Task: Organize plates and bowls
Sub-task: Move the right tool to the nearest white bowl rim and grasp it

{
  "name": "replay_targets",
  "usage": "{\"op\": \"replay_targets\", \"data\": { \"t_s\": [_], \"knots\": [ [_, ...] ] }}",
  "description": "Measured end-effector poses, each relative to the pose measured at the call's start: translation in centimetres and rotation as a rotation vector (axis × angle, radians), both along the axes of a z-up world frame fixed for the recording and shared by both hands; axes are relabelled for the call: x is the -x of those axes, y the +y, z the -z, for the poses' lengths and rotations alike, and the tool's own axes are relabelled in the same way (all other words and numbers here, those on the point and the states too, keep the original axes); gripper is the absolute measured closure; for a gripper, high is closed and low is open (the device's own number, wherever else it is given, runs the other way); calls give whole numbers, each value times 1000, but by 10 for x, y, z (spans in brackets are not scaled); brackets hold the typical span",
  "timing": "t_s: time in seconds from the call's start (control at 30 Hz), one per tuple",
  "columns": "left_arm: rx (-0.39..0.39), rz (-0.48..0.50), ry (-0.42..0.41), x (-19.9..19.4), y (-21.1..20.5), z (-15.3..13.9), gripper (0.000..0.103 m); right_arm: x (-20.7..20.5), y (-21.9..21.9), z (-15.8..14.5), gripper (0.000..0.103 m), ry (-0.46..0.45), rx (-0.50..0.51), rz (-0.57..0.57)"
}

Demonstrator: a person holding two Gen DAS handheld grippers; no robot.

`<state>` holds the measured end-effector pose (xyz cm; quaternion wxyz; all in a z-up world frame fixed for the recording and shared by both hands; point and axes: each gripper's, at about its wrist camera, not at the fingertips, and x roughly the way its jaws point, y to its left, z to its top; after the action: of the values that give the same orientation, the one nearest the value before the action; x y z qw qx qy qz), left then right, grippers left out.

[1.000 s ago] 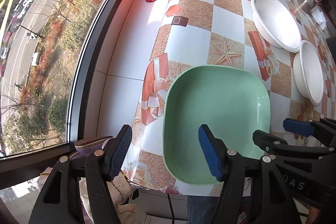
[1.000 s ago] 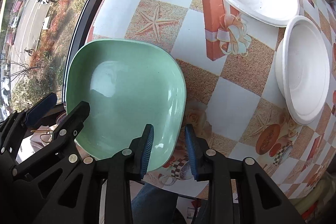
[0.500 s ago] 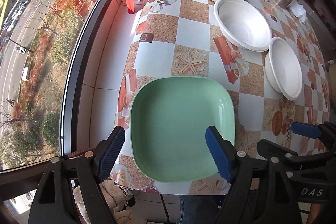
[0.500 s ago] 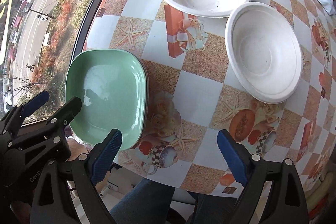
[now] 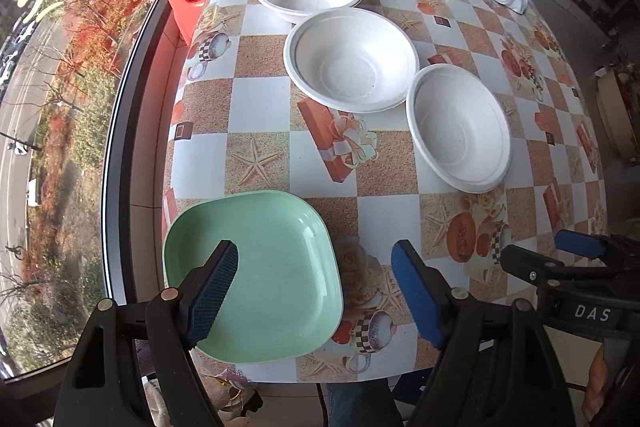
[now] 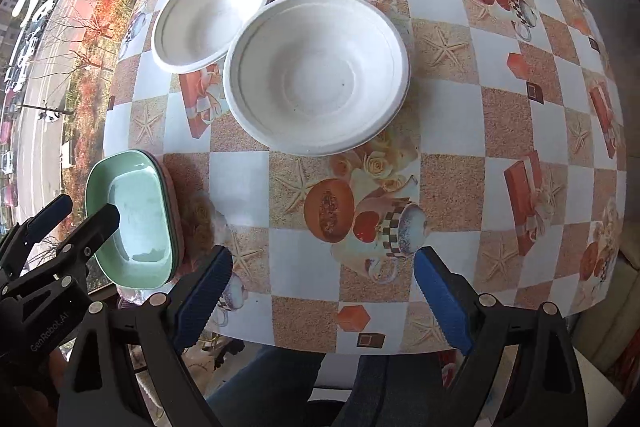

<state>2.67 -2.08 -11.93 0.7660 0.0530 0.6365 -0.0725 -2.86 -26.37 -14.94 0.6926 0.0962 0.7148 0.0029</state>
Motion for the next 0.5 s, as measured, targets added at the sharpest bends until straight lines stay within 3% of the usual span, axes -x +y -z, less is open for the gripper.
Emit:
{"op": "replay_targets", "data": {
  "t_s": [0.23,0.5],
  "knots": [
    [-30,7,23,-5,-22,3,21,-9,-36,5,10,8,-26,62],
    [-46,-42,41,-28,-40,5,21,-36,-54,13,10,23,-44,31]
  ]
}}
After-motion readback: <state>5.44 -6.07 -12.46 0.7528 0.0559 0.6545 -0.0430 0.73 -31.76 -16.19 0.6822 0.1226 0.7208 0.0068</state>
